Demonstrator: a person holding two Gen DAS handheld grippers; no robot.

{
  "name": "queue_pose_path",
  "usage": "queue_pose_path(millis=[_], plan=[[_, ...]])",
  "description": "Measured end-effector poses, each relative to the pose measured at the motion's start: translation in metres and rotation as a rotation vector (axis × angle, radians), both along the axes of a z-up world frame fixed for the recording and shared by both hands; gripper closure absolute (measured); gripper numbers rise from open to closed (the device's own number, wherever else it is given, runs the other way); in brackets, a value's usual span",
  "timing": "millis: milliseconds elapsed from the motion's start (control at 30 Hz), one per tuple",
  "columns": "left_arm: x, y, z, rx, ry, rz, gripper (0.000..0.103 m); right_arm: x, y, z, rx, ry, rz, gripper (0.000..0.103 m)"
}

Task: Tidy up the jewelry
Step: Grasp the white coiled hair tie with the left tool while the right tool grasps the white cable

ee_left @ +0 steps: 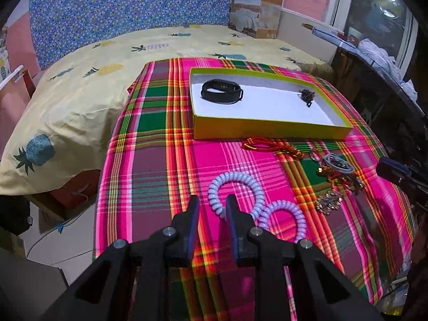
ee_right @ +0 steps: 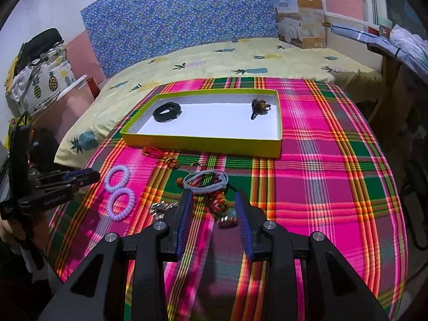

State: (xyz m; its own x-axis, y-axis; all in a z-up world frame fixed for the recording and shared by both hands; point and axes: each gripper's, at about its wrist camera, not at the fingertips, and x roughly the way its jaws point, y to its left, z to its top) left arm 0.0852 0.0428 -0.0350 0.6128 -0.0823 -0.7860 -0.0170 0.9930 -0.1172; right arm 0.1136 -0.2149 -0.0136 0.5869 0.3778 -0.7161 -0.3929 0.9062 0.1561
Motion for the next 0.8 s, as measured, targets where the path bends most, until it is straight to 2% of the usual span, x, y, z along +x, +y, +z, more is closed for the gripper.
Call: queue_pose_path(millis=[233, 367, 567, 667, 733, 800], plan=[[0.010, -0.001, -0.010, 0.001, 0.019, -0.007, 0.078, 0.032, 0.008, -0.013, -0.034, 0.025, 0.021, 0.070], [0.013, -0.005, -0.012, 0.033, 0.020, -0.014, 0.078, 0.050, 0.014, -0.027, -0.067, 0.065, 0.037, 0.070], [0.014, -0.014, -0.013, 0.092, 0.000, -0.027, 0.078, 0.062, 0.025, -0.041, -0.133, 0.097, 0.087, 0.080], [0.016, -0.018, -0.014, 0.119, -0.009, -0.029, 0.078, 0.061, 0.034, -0.041, -0.175, 0.083, 0.118, 0.087], [0.017, -0.020, -0.014, 0.124, -0.013, -0.030, 0.078, 0.060, 0.039, -0.042, -0.193, 0.073, 0.143, 0.097], [0.017, -0.020, -0.014, 0.123, -0.014, -0.030, 0.078, 0.058, 0.043, -0.042, -0.212, 0.059, 0.148, 0.097]])
